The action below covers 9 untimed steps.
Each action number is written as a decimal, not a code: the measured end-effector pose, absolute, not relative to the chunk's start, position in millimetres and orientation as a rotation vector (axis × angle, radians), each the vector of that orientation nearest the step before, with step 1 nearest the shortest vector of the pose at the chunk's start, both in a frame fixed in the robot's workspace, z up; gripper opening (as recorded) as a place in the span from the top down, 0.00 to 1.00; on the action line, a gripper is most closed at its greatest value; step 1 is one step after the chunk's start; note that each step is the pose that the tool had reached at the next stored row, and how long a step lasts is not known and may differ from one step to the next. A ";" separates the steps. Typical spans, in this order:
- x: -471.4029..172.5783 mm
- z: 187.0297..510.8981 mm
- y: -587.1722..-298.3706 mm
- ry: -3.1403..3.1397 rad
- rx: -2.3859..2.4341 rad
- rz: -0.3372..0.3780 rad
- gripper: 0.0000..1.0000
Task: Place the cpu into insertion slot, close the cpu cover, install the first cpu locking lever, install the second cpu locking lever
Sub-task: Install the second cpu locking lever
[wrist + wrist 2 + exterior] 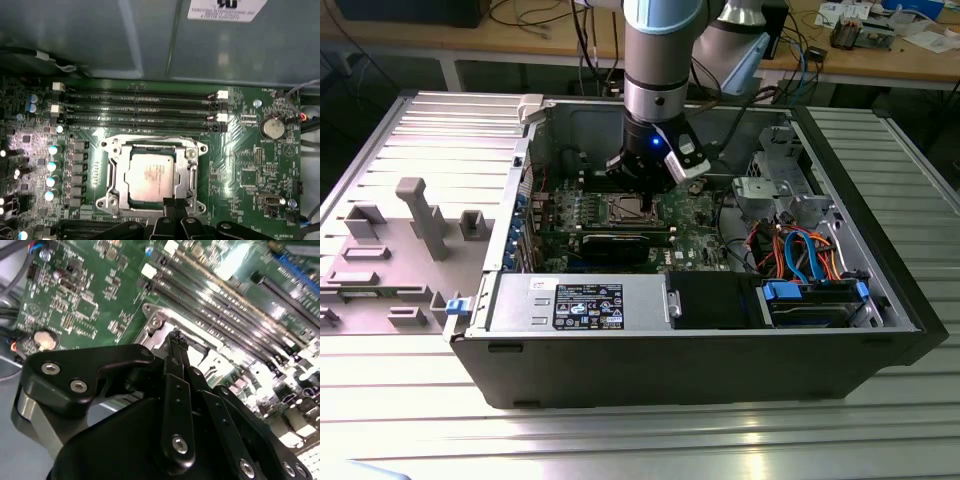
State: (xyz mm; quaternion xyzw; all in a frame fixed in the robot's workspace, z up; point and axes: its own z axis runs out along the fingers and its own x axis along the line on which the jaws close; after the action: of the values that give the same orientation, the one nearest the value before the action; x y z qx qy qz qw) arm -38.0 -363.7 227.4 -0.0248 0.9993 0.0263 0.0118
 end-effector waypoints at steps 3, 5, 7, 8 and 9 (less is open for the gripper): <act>-38.0 232.0 -366.3 3.139 -0.076 0.087 0.89; -38.0 233.5 -368.8 3.144 -0.076 0.088 0.89; -38.0 233.5 -375.4 3.145 -0.076 0.078 0.89; -38.0 233.5 -377.7 3.145 -0.076 0.074 0.89; -38.0 233.4 -379.5 3.145 -0.076 0.071 0.89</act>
State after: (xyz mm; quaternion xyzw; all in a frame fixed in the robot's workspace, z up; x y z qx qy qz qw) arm -38.0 -379.5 233.4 -0.0242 0.9994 0.0227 -0.0026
